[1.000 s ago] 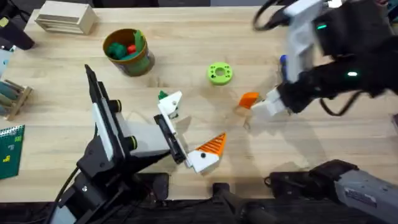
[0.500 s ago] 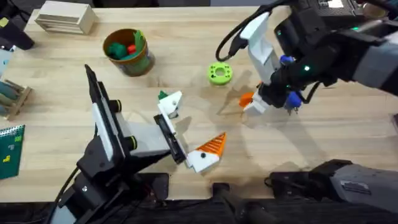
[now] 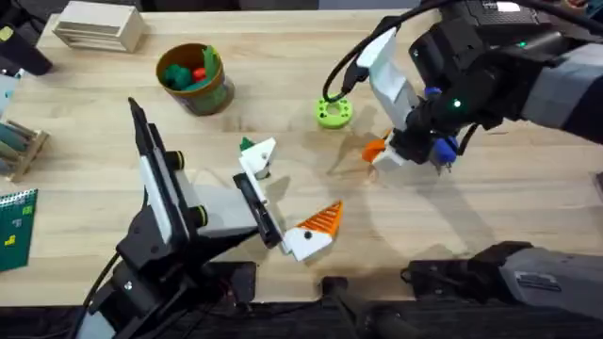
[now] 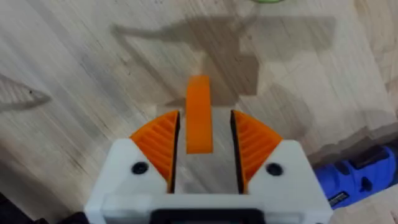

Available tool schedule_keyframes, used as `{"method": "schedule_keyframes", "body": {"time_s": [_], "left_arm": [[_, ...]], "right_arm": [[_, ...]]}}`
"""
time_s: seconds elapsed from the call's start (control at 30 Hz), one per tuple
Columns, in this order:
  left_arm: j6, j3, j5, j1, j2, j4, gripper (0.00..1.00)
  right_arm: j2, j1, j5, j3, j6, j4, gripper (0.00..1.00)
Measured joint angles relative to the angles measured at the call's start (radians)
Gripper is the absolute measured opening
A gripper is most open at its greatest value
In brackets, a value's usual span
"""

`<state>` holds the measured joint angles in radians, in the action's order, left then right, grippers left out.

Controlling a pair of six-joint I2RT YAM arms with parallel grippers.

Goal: Pick up the gripper from the table and insert it into the empty holder that is missing its gripper. Then pick up a screw, insert it into the mounting hole, and use the screwdriver to tighten it. Finally, clean up the table by picking up the vegetable and placing it into the bucket.

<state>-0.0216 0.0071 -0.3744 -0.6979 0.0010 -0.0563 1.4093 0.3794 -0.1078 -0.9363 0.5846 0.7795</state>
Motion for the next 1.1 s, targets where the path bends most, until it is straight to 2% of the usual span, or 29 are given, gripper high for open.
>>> {"method": "schedule_keyframes", "body": {"time_s": [0.27, 0.3, 0.37, 0.43, 0.47, 0.63, 0.77, 0.97, 1.0, 1.03, 1.1], "left_arm": [[0.000, 0.000, 0.000, 0.000, 0.000, 0.000, 0.987], [0.000, 0.000, 0.000, 0.000, 0.000, 0.000, 0.987], [0.000, 0.000, 0.000, 0.000, 0.000, 0.000, 0.987], [0.000, 0.000, 0.000, 0.000, 0.000, 0.000, 0.987], [0.000, 0.000, 0.000, 0.000, 0.000, 0.000, 0.987], [0.000, 0.000, 0.000, 0.000, 0.000, 0.000, 0.987], [0.000, 0.000, 0.000, 0.000, 0.000, 0.000, 0.987], [0.000, 0.000, 0.000, 0.000, 0.000, 0.000, 0.987], [0.000, 0.000, 0.000, 0.000, 0.000, 0.000, 0.987], [0.000, 0.000, 0.000, 0.000, 0.000, 0.000, 0.987], [0.000, 0.000, 0.000, 0.000, 0.000, 0.000, 0.987]], "right_arm": [[-0.006, 0.000, 0.000, 0.000, 0.000, -0.001, 0.381], [-0.033, 0.000, 0.000, 0.000, -0.001, 0.000, 0.281], [-0.041, 0.000, 0.000, 0.000, -0.001, 0.000, 0.187], [-0.042, 0.000, 0.002, 0.000, -0.002, 0.000, 0.046], [-0.042, 0.000, 0.002, 0.000, -0.001, 0.000, 0.020], [-0.046, 0.000, -0.014, -0.002, -0.004, 0.000, 0.020], [-0.111, 0.000, -0.021, -0.002, -0.015, 0.008, 0.020], [-0.349, -0.023, -0.020, -0.002, -0.071, 0.090, 0.019], [-0.388, -0.038, -0.021, -0.002, -0.095, 0.094, 0.019], [-0.492, -0.095, -0.055, 0.005, -0.179, 0.065, 0.019], [-0.551, -0.125, -0.113, 0.042, -0.244, -0.011, 0.019]]}}
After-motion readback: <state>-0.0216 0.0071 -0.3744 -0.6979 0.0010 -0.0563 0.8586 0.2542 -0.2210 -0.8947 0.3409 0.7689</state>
